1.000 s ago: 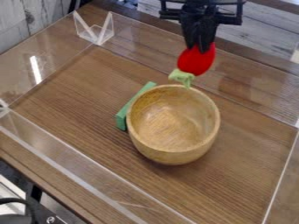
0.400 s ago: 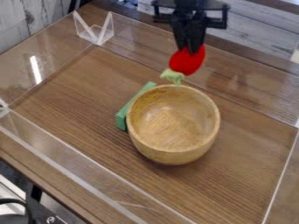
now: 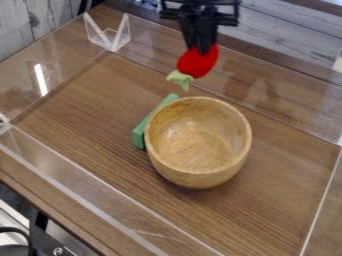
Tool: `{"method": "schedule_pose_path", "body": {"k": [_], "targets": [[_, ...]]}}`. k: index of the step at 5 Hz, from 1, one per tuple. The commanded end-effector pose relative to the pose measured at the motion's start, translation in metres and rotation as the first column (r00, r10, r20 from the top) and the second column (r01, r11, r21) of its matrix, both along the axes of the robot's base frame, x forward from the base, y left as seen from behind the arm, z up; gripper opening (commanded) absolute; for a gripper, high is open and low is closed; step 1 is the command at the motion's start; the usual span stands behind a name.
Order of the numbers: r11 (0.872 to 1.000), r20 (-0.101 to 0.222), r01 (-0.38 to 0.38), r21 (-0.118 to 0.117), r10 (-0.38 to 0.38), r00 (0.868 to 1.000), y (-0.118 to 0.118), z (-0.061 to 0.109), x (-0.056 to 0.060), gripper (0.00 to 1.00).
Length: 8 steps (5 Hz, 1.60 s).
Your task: Move the red object to the left side of the table
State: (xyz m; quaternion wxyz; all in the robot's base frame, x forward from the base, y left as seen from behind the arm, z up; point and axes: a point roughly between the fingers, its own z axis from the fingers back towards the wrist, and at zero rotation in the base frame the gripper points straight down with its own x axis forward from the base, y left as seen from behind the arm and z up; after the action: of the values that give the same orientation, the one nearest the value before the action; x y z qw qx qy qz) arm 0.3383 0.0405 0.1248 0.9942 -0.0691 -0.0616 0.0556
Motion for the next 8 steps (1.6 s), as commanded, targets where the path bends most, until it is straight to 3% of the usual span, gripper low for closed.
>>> {"method": "schedule_pose_path", "body": {"k": [1, 2, 4, 6, 7, 8], "targets": [[0.999, 0.036, 0.044, 0.019, -0.045, 0.998, 0.021, 0.003, -0.001, 0.0], [0.996, 0.031, 0.082, 0.022, -0.082, 0.996, 0.035, -0.005, -0.007, 0.0], [0.99, 0.021, 0.135, 0.028, -0.136, 0.991, 0.024, -0.012, -0.012, 0.0], [1.0, 0.016, 0.011, 0.029, -0.011, 1.0, 0.052, -0.033, -0.018, 0.0], [0.999, 0.017, -0.008, 0.032, 0.008, 1.0, 0.051, -0.023, -0.014, 0.0], [0.996, 0.035, -0.086, 0.023, 0.085, 0.996, 0.067, -0.011, -0.009, 0.0]]}}
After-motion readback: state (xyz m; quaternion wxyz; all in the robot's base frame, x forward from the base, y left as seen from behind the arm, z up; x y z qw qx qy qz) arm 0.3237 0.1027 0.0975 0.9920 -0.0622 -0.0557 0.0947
